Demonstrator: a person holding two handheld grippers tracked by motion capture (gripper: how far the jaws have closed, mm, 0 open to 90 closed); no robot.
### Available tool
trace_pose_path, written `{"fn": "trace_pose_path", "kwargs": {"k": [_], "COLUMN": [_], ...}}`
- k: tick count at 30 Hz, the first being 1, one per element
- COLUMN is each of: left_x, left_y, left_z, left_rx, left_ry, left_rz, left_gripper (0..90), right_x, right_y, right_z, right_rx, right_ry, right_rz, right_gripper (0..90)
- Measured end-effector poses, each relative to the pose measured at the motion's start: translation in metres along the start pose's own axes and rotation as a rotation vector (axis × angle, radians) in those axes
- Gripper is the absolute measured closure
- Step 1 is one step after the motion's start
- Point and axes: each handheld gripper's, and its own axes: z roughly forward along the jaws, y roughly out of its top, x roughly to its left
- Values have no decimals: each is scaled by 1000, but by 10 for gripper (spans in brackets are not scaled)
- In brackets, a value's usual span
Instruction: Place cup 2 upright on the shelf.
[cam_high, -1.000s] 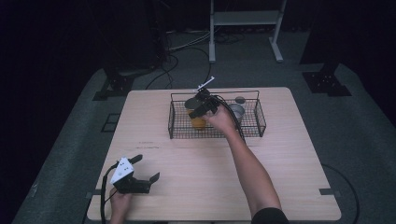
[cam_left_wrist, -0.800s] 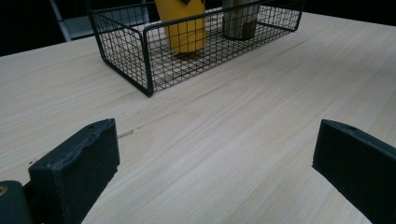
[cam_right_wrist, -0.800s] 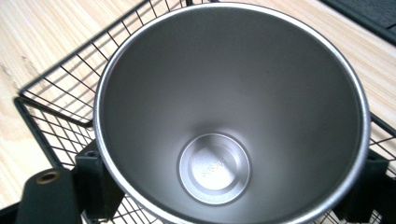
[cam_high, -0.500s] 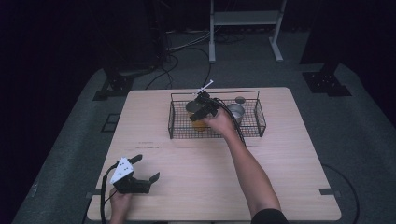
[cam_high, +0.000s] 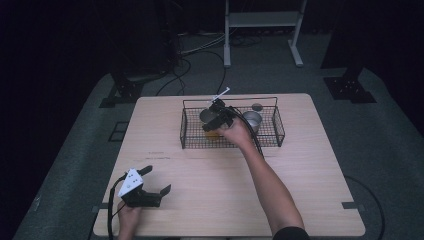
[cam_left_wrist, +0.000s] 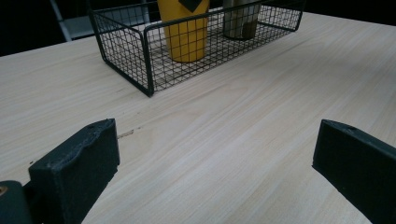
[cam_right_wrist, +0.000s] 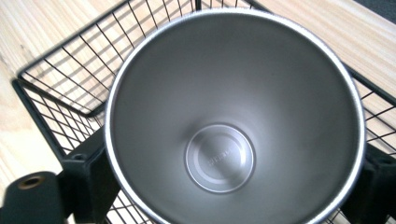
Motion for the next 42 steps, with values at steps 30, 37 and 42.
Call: {"fn": "trace_pose_path", "kwargs": {"k": [30,37,42], "left_x": [-1,-2,-2], "left_y": [0,0,0], "left_z": [0,0,0], "left_rx": [12,12,16], "left_ry": [-1,-3,0], "left_rz": [-2,-6,-1], "left_gripper": [0,0,0], "right_x": [-10,-13,-12], "right_y": [-5,-13,-21], "right_z": [-63,-90,-102], "right_rx": [-187,-182,-184], "right_ry": [43,63,59], "right_rz": [38,16,8], "right_gripper": [6,6,6]}}
